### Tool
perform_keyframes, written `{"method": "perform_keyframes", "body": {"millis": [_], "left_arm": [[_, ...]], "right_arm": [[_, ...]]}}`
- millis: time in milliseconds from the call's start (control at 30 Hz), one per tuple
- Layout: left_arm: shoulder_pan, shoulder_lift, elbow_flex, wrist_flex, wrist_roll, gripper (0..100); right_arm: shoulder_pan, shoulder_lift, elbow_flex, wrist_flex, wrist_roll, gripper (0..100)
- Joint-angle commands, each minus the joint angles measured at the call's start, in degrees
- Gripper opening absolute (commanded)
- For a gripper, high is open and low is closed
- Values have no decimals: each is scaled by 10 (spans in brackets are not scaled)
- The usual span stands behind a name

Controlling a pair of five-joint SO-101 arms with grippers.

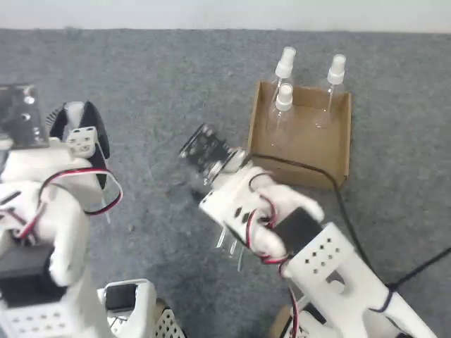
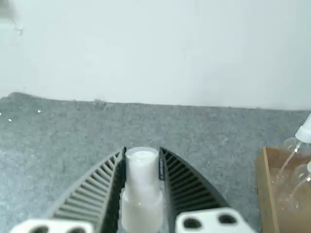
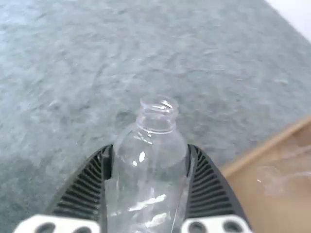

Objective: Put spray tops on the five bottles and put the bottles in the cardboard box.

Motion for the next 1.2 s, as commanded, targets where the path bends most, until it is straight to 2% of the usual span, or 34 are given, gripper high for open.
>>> {"method": "perform_keyframes", "body": {"millis": [0, 100, 300, 467, 667, 800, 900, 1167], "left_arm": [[24, -4, -50, -4, 3, 13], [40, -5, -59, 0, 12, 13], [47, -7, -58, -5, 40, 13], [76, -7, -58, -43, 75, 13], [101, -8, 3, -129, 149, 13], [133, -9, 87, -207, 150, 12], [124, -8, 116, -240, 149, 12], [111, -10, 107, -227, 149, 12]], "right_arm": [[-35, -31, 37, -37, -8, 6], [-55, -31, 70, -87, -8, 6], [-58, -31, 149, -261, -11, 6], [-60, -31, 207, -353, -12, 6], [-61, -31, 225, -370, -14, 6], [-60, -31, 225, -367, -45, 6], [-59, -33, 226, -366, -53, 6], [-60, -112, 270, -369, -55, 6]]}}
